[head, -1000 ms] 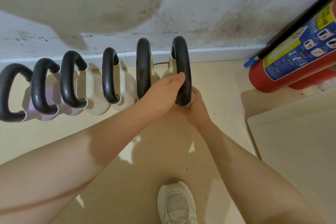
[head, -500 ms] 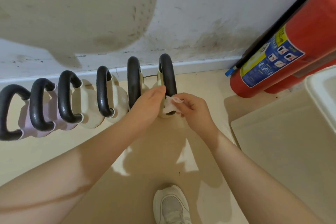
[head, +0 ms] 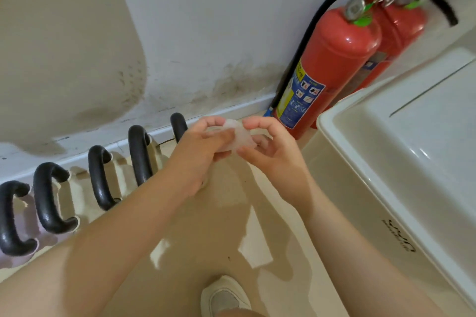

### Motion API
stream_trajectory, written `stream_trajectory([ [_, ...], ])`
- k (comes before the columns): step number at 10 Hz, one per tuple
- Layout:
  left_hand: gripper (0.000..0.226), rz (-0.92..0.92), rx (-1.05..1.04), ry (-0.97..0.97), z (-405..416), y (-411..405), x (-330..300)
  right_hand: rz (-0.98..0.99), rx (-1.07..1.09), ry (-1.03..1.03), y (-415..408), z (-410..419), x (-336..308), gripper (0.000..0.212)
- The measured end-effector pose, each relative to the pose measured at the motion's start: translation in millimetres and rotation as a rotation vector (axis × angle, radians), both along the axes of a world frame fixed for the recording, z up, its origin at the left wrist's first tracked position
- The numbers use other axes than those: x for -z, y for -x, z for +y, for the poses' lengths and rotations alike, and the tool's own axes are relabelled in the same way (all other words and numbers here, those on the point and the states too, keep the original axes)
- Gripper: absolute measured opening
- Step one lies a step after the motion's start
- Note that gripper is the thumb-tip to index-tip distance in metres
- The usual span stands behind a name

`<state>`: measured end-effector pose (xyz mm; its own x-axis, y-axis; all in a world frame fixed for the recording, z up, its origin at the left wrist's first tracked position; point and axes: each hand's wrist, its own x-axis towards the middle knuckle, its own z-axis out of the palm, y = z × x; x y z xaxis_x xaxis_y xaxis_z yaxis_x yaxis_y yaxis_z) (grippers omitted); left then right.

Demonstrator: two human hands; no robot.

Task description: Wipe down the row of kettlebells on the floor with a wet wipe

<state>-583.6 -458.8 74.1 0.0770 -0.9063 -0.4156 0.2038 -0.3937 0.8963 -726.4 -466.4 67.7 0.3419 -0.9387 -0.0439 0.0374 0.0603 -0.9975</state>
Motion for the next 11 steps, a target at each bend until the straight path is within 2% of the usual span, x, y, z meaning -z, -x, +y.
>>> stream_trajectory([
  [1,0.006,0.014,0.125,0.071,-13,22,-21,0.122,0.044,0.172,27,0,-23,0.017],
  [2,0.011,-0.015,0.3,0.163,-21,55,-42,0.299,0.199,0.252,53,0,-42,0.03],
  [3,0.019,-0.096,0.376,0.283,-28,95,-62,0.386,0.437,0.286,85,0,-61,0.036],
  [4,0.017,-0.355,0.474,0.55,-35,130,-66,0.555,0.576,0.377,121,5,-75,0.034],
  [5,0.041,-0.655,0.602,0.795,-44,153,-57,0.722,0.652,0.47,153,18,-78,0.028],
  [6,0.052,-0.892,0.642,0.919,-56,170,-56,0.836,0.699,0.506,176,32,-79,0.035],
  [7,0.057,-1.042,0.653,0.982,-64,179,-60,1.092,0.605,0.46,188,41,-83,0.039],
  [8,0.057,-0.998,0.651,0.97,-66,183,-65,1.331,0.393,0.321,186,43,-91,0.043],
  [9,0.052,-0.963,0.621,0.975,-65,178,-67,1.408,0.2,0.158,184,37,-92,0.049],
  [10,0.05,-0.951,0.568,0.983,-62,160,-63,1.379,0.288,0.268,176,32,-89,0.039],
  [11,0.05,-0.977,0.494,0.976,-53,129,-56,1.193,0.395,0.611,152,24,-77,0.029],
])
